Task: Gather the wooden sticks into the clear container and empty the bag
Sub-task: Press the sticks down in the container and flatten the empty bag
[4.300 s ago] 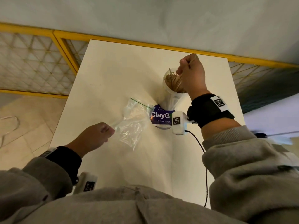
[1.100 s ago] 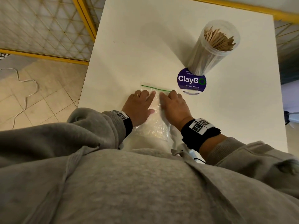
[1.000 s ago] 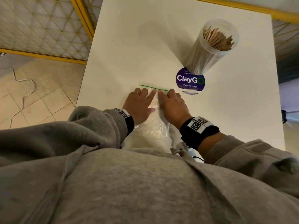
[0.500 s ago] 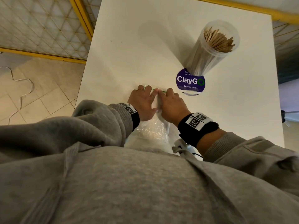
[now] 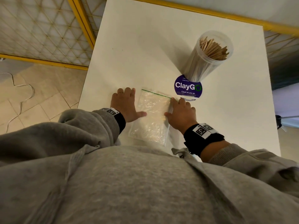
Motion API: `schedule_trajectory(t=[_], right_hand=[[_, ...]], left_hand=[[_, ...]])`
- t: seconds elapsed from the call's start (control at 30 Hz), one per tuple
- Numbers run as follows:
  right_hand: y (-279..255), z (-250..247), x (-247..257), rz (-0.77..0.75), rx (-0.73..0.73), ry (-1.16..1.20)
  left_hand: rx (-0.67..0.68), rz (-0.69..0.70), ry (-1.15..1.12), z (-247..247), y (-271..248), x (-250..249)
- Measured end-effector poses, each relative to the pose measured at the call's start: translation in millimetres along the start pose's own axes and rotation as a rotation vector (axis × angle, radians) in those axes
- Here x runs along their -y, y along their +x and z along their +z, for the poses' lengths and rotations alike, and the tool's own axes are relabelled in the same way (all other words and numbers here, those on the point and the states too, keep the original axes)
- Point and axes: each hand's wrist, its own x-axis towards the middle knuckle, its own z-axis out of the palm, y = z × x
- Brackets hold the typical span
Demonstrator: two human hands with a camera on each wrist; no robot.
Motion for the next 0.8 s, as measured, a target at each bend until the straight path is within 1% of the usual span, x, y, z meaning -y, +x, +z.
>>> schedule_trajectory(t=[0.07,0.1,0.13,0.2,0.23,0.27,0.3,0.37,0.43,0.47,0.5,0.53,0.6,0.63,0.67,0.73,0.8], right_hand=[[0.1,-1.9,-0.8,-0.012,0.002,-0.010],[0.9,-3.0,-1.1,-0.015,0.003,-0.022],[2.1,-4.4,-1.2,-0.017,-0.002,-0.032],[5.2,-7.3,0.8,-0.015,-0.004,-0.033],[7.8,-8.9,2.9,-0.008,0.004,-0.023],[10.3,-10.7,5.0,0.001,0.017,-0.005],[12.8,-12.7,6.8,0.021,0.033,0.027],[17.5,-17.4,9.9,0.086,0.024,0.137],[17.9,-18.1,12.9,0.129,-0.064,0.243],[15.0,-16.9,16.1,0.092,-0.120,0.259],[12.5,-14.6,23.1,0.010,-0.159,0.246],[8.9,-10.3,30.2,-0.112,-0.177,0.220],[5.2,-2.2,51.3,-0.389,-0.140,0.166],[5.6,1.6,60.9,-0.465,-0.093,0.156],[10.1,3.2,71.0,-0.516,-0.030,0.153],[22.1,2.7,87.8,-0.566,0.021,0.068],[33.6,-2.6,97.0,-0.542,0.027,-0.033]], left_hand=[[-0.022,0.017,-0.002,-2.7,-4.0,3.9],[-0.059,0.065,-0.011,-1.9,-6.9,4.6],[-0.108,0.152,-0.031,0.1,-11.3,3.7],[-0.191,0.414,-0.072,6.9,-25.3,-0.7],[-0.209,0.529,-0.083,12.3,-32.8,-2.8],[-0.188,0.596,-0.093,17.9,-39.9,-5.0],[-0.135,0.610,-0.099,23.1,-46.1,-6.2],[-0.029,0.558,-0.101,28.5,-55.3,-4.8],[-0.010,0.489,-0.100,29.4,-57.0,2.0],[-0.004,0.447,-0.094,29.4,-55.3,7.2],[0.002,0.395,-0.091,28.7,-51.3,16.0],[0.003,0.339,-0.085,28.7,-46.1,24.6],[-0.013,0.224,-0.060,27.0,-29.8,47.0],[-0.013,0.166,-0.051,24.9,-20.5,57.7],[-0.009,0.115,-0.043,21.2,-10.0,69.7],[-0.007,0.047,-0.038,9.6,8.3,87.6],[-0.053,0.025,-0.061,-1.9,23.7,98.6]])
